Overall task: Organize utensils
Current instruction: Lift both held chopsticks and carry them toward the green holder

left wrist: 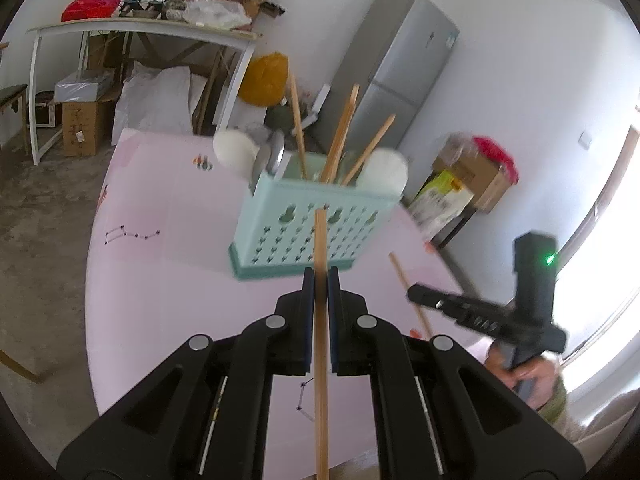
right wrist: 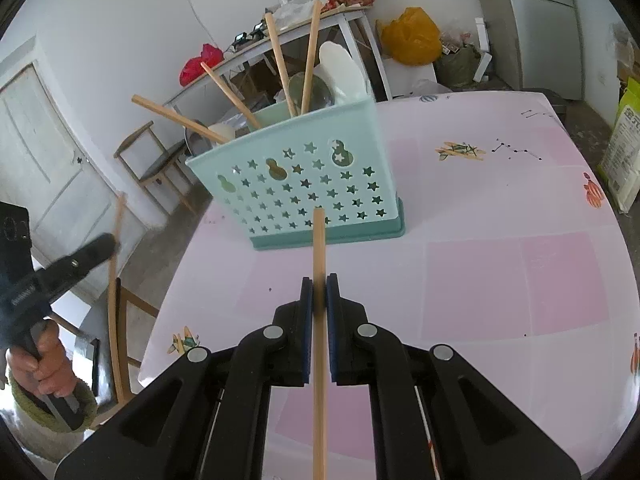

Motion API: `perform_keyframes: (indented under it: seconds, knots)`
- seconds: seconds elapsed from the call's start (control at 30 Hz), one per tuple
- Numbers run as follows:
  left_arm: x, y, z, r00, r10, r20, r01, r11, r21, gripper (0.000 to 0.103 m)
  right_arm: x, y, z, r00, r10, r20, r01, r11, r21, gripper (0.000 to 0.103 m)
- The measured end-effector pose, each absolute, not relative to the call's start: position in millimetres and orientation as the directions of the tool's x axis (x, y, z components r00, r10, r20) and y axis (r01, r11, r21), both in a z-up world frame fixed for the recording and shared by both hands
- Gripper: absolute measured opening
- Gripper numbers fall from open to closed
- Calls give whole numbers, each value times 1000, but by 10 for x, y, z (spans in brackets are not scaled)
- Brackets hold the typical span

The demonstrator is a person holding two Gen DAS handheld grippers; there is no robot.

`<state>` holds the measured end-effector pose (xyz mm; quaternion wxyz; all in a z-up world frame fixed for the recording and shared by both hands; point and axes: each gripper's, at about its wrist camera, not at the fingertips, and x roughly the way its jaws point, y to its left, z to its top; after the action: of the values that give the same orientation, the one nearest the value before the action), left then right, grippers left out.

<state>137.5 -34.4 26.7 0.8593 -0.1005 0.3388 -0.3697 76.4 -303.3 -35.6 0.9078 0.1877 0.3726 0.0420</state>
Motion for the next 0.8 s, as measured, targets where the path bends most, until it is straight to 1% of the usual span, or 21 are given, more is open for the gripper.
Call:
perform_keyframes:
  seconds: [0.2, 0.33, 0.6, 0.8]
  knots:
    - [1381, -329, 258, 524, -686, -505, 531, 727, -436, 5, 726, -3007, -332, 726, 216, -653, 61, 925, 374, 7]
    - [1372, -300, 350, 548, -690, -473, 539, 724, -430, 5, 700, -3014, -309, 729, 208, -652, 61, 929, 365, 7]
    - [1357, -352, 924, 621, -704, -346, 601, 710, -365, 5, 678, -3059, -250, 746, 207, -633, 60, 926, 372, 7]
    - [1478, -511, 1458, 673, -712, -202, 643, 697, -317, 5, 669, -3077, -209, 755, 212, -621, 52, 924, 379, 7]
